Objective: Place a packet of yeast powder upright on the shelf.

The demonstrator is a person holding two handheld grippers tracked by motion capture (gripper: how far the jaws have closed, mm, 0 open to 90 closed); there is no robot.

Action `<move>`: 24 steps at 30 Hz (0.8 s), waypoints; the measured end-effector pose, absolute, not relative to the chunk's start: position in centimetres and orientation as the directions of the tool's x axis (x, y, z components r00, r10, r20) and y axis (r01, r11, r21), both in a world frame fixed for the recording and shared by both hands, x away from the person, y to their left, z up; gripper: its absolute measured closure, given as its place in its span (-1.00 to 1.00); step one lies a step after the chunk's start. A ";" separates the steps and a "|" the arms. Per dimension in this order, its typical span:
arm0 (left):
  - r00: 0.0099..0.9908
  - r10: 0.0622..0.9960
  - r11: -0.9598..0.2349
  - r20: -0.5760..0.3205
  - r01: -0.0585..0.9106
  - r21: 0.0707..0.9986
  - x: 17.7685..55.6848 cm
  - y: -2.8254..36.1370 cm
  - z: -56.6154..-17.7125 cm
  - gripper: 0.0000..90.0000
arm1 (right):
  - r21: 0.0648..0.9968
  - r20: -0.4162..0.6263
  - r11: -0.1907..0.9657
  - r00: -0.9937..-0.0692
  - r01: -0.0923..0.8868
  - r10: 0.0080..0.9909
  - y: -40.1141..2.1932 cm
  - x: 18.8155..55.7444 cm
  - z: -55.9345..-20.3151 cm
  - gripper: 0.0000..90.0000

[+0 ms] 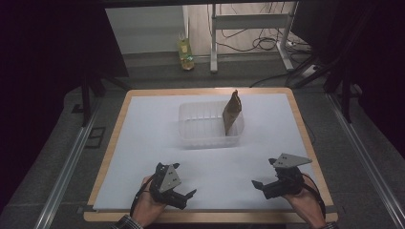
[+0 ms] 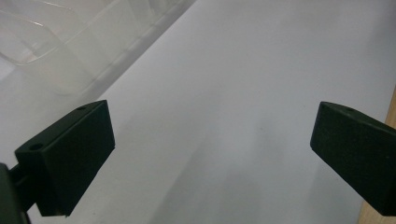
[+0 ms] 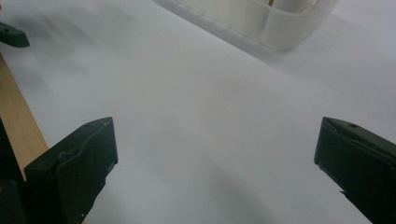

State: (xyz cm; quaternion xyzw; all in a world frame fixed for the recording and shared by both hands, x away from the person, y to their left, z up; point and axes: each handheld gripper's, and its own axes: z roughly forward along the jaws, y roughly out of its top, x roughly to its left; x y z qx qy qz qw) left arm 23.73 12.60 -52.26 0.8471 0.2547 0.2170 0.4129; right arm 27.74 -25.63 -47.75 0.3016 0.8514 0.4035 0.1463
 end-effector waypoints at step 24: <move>0.781 0.617 -0.488 0.099 0.281 0.826 24.0 12.9 -52.3 -1.00 | 0.775 -0.054 0.510 -0.764 0.374 0.643 -28.3 25.1 -49.0 -1.00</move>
